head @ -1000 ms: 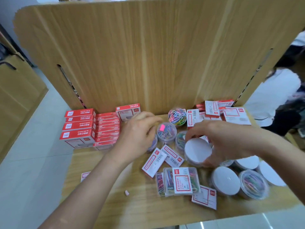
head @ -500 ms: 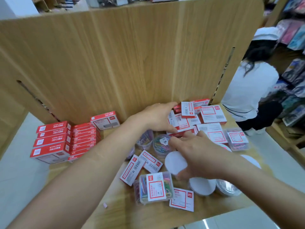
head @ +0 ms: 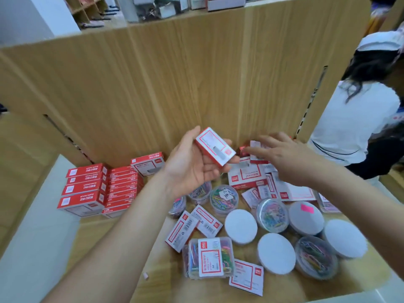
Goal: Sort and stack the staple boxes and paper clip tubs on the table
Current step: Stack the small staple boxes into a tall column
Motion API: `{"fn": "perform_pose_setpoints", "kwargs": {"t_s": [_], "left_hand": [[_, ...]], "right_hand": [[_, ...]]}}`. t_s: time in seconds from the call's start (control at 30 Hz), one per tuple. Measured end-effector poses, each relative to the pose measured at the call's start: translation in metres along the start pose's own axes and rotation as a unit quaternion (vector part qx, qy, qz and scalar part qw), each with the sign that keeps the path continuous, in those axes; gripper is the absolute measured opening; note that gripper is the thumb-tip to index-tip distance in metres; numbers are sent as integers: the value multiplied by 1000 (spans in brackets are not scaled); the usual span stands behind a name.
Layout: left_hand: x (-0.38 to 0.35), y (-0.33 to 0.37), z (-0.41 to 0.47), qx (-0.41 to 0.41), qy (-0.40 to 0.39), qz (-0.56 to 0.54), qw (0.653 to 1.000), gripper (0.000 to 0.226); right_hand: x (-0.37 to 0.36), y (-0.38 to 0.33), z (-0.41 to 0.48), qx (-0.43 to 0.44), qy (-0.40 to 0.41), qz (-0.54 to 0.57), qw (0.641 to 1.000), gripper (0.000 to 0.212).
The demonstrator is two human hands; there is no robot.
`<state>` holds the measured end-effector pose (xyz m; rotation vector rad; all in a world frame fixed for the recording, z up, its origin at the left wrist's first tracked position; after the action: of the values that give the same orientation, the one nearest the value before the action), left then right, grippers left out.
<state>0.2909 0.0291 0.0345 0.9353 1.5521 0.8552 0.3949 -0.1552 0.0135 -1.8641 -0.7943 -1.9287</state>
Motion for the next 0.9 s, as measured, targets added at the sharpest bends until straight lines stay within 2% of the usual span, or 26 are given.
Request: {"fn": "perform_pose_setpoints", "kwargs": {"t_s": [0.17,0.27,0.33,0.4,0.43,0.47,0.5,0.53,0.57,0.6,0.63,0.67,0.7,0.77,0.83,0.9], "left_hand": [[4,-3,-12,20,-14,41,999,85],[12,-1,-18,26,-30,119,992,87],[15,2,-23,10,-26,163,986,64],[18,3,-28,-18,-11,183,983,35],[19,2,-30,-29,-6,182,983,26],[20,1,-31,-38,-3,178,983,21],[19,0,-31,-46,2,175,984,19],[19,0,-31,-54,13,173,983,17],[18,0,-31,-63,27,168,983,15],[16,1,-31,-76,41,160,983,12],[14,2,-30,-89,55,150,983,10],[12,4,-30,-103,68,137,983,8],[10,5,-31,-113,80,122,983,8],[7,9,-35,-133,103,92,981,17],[6,11,-42,-156,111,87,978,33],[8,12,-51,-176,119,115,970,41]], "right_hand": [[0,0,18,53,36,1,998,65],[-4,6,26,88,61,76,991,52],[-1,9,26,84,70,174,979,36],[5,12,24,30,51,322,945,19],[10,12,22,-12,42,424,905,14],[14,12,18,-52,27,549,834,12],[18,11,15,-87,7,675,733,14],[23,9,11,-113,-24,779,617,20],[26,4,7,-128,-65,849,509,28],[29,-1,2,-136,-107,888,425,37],[33,-8,-4,-141,-145,905,373,44],[36,-14,-8,-141,-175,909,350,49],[37,-22,-12,-134,-199,907,347,51],[38,-34,-18,-107,-233,891,374,50],[40,-46,-22,-72,-251,868,423,37],[41,-55,-26,-43,-238,834,496,27]]}}
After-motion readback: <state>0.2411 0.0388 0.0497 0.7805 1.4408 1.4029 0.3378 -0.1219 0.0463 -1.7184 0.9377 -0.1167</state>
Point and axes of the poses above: each hand's wrist, its own z-axis towards the middle knuckle, its own x-axis out of the back of the hand, y = z × x, the point moved 3 cm from there along z, towards the middle knuckle, and after that the axes turned 14 degrees about -x, right-handed, at the moved point
